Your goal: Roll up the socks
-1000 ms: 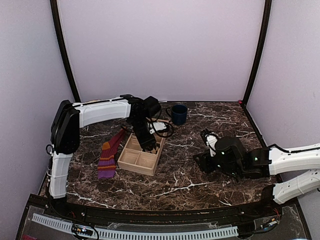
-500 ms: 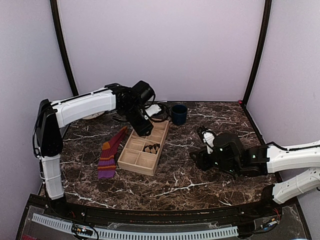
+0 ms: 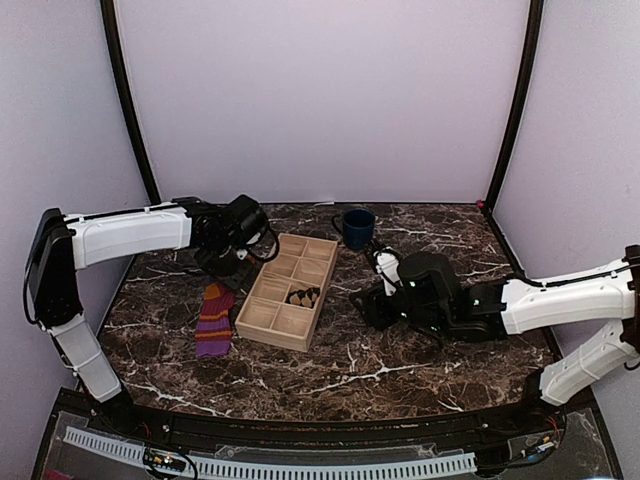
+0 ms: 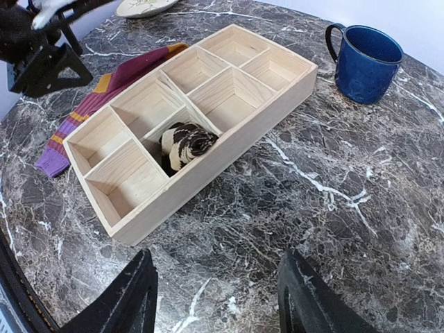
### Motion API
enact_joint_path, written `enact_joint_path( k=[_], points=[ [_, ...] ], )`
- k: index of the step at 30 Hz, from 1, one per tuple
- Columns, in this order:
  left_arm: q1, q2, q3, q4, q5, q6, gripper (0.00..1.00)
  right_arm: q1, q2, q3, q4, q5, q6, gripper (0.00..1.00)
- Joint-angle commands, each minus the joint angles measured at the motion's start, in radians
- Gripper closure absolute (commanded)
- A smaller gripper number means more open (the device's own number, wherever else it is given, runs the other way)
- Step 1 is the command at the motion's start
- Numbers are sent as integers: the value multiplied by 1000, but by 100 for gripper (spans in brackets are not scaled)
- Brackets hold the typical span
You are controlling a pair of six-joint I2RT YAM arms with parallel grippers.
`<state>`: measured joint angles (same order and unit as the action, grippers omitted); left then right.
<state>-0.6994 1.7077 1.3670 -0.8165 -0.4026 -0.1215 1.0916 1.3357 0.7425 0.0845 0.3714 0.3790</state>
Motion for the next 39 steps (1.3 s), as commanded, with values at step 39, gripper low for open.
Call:
enact_joint_path(
  k=[39],
  points=[
    [350, 184, -70, 381, 485, -9, 42, -10, 155, 153, 42, -5, 13, 44]
  ],
)
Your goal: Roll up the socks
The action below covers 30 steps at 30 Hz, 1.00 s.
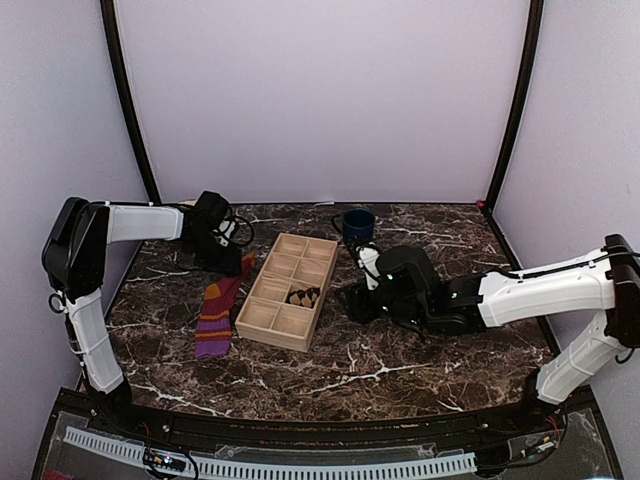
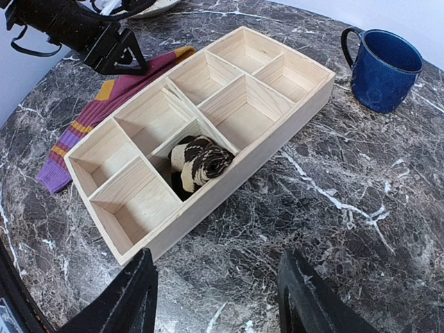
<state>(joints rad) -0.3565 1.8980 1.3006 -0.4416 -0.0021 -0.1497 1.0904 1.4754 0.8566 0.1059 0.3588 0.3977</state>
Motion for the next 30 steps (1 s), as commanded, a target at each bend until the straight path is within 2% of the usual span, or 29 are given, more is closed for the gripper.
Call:
enact_joint_path(
  k=[1, 7, 12, 14, 15, 16, 17, 22, 30],
  points=[
    [9, -4, -1, 4, 90, 21, 42, -9, 19, 44, 20, 7, -8, 44],
    [28, 14, 4, -1, 117, 27, 47, -18, 32, 52, 23, -1, -13, 44],
    [42, 36, 4, 5, 142, 25, 57, -27, 35, 53, 22, -8, -14, 44],
    [46, 43, 7, 8, 154, 27, 66, -30, 36, 53, 19, -10, -15, 44],
    [48, 46, 11, 9, 161, 28, 74, -30, 36, 53, 17, -10, -16, 44],
    [49, 49, 13, 9, 165, 28, 89, -32, 36, 54, 17, -10, -16, 44],
    [52, 53, 17, 9, 169, 29, 98, -32, 35, 53, 16, -11, -16, 44],
    [55, 38, 47, -1, 169, 37, 100, -39, 43, 57, 15, -18, -19, 44],
    [55, -156, 74, 23, 71, 44, 100, -53, 178, 129, -25, -53, 8, 44]
  ],
)
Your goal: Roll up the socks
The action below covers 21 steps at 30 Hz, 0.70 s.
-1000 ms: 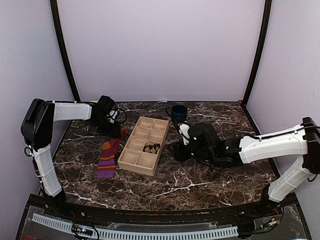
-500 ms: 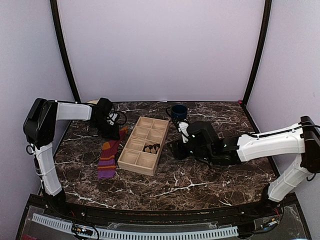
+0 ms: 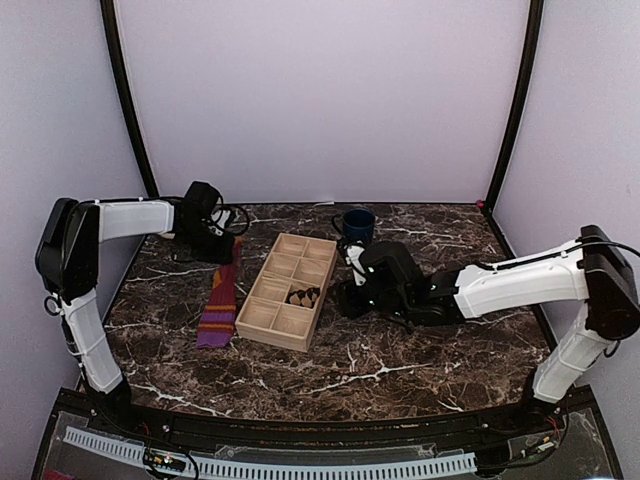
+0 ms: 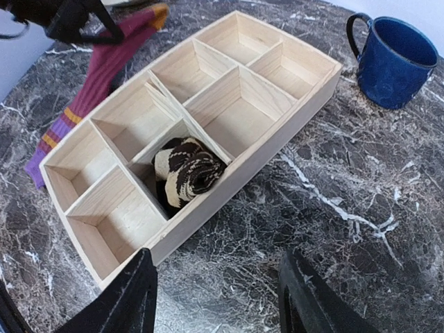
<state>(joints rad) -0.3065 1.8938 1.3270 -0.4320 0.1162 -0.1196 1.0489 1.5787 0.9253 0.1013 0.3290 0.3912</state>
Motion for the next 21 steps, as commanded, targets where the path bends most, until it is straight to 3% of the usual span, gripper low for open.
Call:
enact_joint_path(
  k=[1, 11, 21],
  points=[
    [5, -185, 54, 5, -56, 14, 100, -13, 98, 76, -36, -28, 23, 44],
    [-20, -461, 75, -46, -60, -30, 100, -15, 251, 168, -107, -97, 83, 44],
    [-159, -620, 102, -96, 37, 5, 100, 5, 385, 308, -162, -203, 75, 44]
  ],
)
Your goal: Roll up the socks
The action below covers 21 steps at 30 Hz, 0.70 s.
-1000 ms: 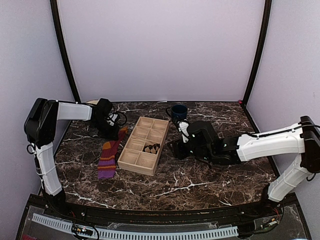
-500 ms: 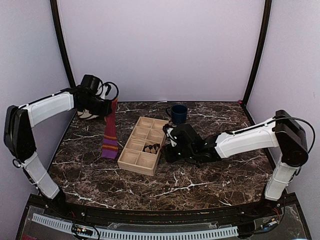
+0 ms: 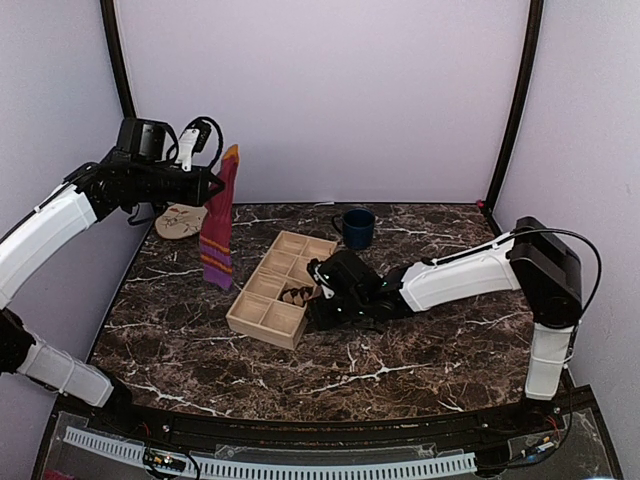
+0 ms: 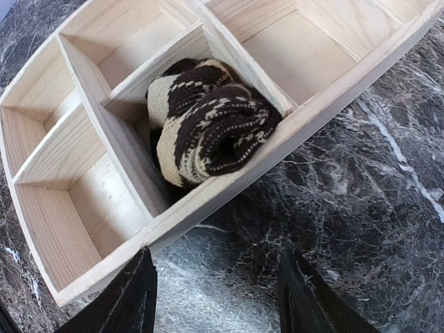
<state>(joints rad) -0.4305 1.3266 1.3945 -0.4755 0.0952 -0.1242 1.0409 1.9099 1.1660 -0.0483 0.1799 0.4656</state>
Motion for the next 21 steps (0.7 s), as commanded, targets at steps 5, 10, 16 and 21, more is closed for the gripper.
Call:
enact_joint_path(
  k=[5, 10, 16, 21],
  points=[
    [-53, -126, 0, -52, 100, -48, 100, 18, 142, 154, -11, -44, 0, 44],
    [-72, -163, -1, -96, 142, -60, 100, 15, 248, 309, -24, -47, -27, 44],
    [-89, -191, 6, -132, 189, -65, 100, 12, 363, 506, -50, -52, -50, 44],
    [-95, -197, 19, -150, 296, -47, 100, -2, 301, 489, -67, 13, -31, 44]
  ],
)
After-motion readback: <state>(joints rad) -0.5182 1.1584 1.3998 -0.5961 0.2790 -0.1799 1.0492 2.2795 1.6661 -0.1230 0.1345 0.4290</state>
